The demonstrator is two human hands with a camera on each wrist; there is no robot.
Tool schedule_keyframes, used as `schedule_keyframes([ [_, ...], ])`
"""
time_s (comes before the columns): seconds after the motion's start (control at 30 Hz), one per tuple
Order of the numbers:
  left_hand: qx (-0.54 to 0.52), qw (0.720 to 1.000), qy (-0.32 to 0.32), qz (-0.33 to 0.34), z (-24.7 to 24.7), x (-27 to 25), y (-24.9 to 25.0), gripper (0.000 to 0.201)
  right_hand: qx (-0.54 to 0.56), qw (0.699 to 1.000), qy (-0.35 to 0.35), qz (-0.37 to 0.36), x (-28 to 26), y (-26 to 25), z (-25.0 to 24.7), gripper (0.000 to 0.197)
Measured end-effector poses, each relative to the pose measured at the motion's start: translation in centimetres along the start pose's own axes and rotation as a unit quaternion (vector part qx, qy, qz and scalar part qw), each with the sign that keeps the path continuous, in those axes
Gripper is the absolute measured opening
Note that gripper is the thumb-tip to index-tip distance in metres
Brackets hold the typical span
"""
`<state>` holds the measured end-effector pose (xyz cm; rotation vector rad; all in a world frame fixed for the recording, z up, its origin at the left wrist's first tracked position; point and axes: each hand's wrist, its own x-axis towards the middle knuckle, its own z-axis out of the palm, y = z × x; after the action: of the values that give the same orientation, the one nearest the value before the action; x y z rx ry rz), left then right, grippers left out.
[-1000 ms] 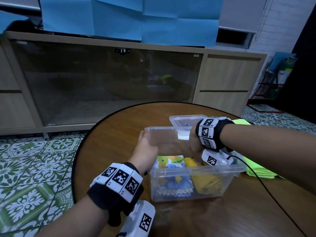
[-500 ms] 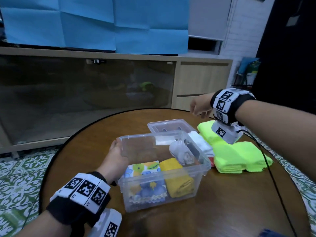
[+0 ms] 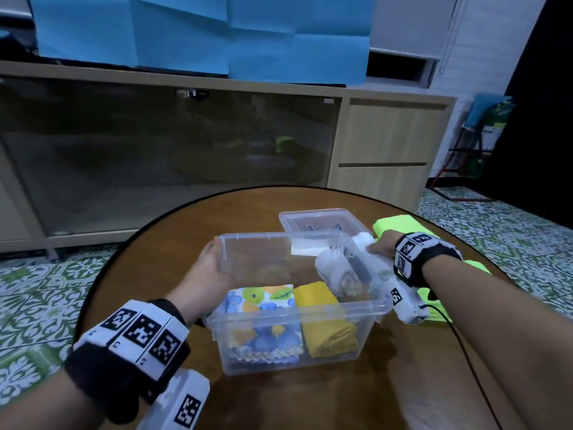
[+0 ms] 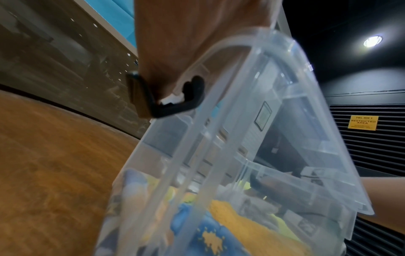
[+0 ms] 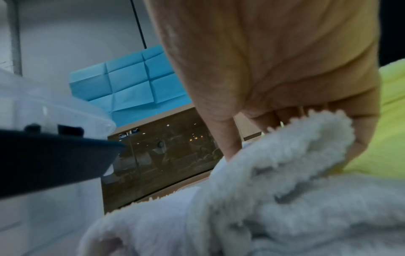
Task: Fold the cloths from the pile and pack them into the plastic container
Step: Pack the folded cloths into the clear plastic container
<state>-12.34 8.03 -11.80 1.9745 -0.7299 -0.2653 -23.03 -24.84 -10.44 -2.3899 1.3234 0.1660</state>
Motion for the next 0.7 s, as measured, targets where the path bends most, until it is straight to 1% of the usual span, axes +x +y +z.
schedule_keyframes([
  [0.07, -0.005, 1.000, -0.001, 0.006, 0.2, -0.1, 0.2, 0.056, 0.038, 0.999, -0.022, 0.020, 0.3, 0.1, 0.4, 0.049],
  [0.13, -0.003, 1.000, -0.001, 0.002, 0.1, -0.2, 0.3, 0.057, 0.061, 0.997, -0.030, 0.036, 0.2, -0.1, 0.5, 0.050],
  [0.2, -0.011, 1.000, -0.017, -0.006, -0.1, -0.1, 0.1, 0.051, 0.049, 0.998, -0.023, 0.032, 0.1, -0.4, 0.4, 0.049],
  [0.27, -0.020, 0.999, -0.033, -0.011, -0.3, -0.2, 0.1, 0.046, 0.019, 0.999, 0.002, 0.026, -0.1, -0.5, 0.4, 0.050],
  [0.33, -0.019, 0.999, -0.031, -0.019, -0.4, -0.5, 0.3, 0.049, 0.011, 1.000, 0.018, 0.021, 0.0, -0.5, 0.2, 0.053],
  [0.4, -0.002, 0.999, -0.023, -0.022, -0.3, -0.6, 0.6, 0.057, 0.025, 0.999, 0.016, 0.021, 0.0, -0.4, 0.3, 0.056],
  [0.47, 0.015, 0.999, -0.016, -0.026, -0.1, -0.7, 1.0, 0.060, 0.041, 0.999, 0.017, 0.023, -0.2, -0.2, 0.2, 0.052],
  [0.57, 0.007, 0.999, -0.026, -0.037, -0.3, -0.5, 0.9, 0.060, 0.065, 0.997, 0.045, 0.011, -0.7, 0.4, 0.1, 0.032],
  [0.6, 0.003, 0.999, -0.030, -0.039, -0.4, -0.6, 0.9, 0.060, 0.074, 0.996, 0.050, 0.009, -0.8, 0.6, 0.1, 0.030],
  [0.67, -0.004, 0.999, -0.033, -0.042, -0.5, -0.6, 0.8, 0.049, 0.097, 0.994, 0.057, 0.004, -1.0, 1.0, -0.3, 0.029],
  [0.7, -0.003, 0.999, -0.034, -0.038, -0.4, -0.6, 0.9, 0.051, 0.106, 0.992, 0.064, -0.001, -1.1, 1.1, -0.6, 0.027],
])
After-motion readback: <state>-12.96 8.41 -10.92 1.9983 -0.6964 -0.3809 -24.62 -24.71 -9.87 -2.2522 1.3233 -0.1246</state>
